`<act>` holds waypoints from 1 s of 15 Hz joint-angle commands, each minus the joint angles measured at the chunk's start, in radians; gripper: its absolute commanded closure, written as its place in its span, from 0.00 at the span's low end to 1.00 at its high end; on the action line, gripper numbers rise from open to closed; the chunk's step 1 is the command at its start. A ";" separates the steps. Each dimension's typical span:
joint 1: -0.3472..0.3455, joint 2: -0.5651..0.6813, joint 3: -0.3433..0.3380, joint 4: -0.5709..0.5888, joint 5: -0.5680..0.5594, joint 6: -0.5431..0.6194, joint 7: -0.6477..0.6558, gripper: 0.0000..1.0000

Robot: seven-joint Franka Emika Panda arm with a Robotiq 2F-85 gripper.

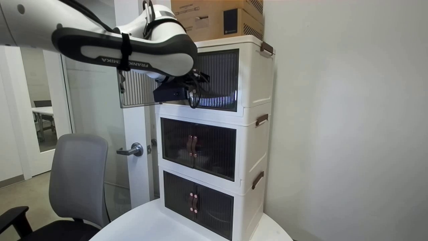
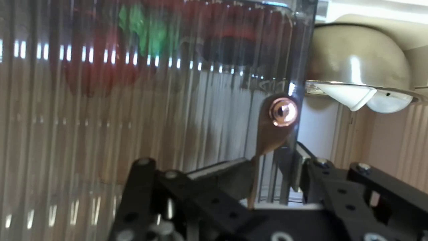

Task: Open the top cabinet doors

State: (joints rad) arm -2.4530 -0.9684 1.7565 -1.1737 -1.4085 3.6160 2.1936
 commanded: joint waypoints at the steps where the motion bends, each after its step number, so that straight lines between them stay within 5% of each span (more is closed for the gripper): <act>1: 0.010 0.001 0.005 0.003 0.067 -0.002 -0.054 0.92; 9: 0.099 0.006 -0.064 -0.115 0.191 0.007 -0.106 0.93; 13: 0.185 0.006 -0.144 -0.247 0.228 0.013 -0.108 0.94; 15: 0.243 0.066 -0.122 -0.354 0.272 -0.034 -0.223 0.93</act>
State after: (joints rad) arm -2.3054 -0.9651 1.6603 -1.3749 -1.2093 3.6166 2.1082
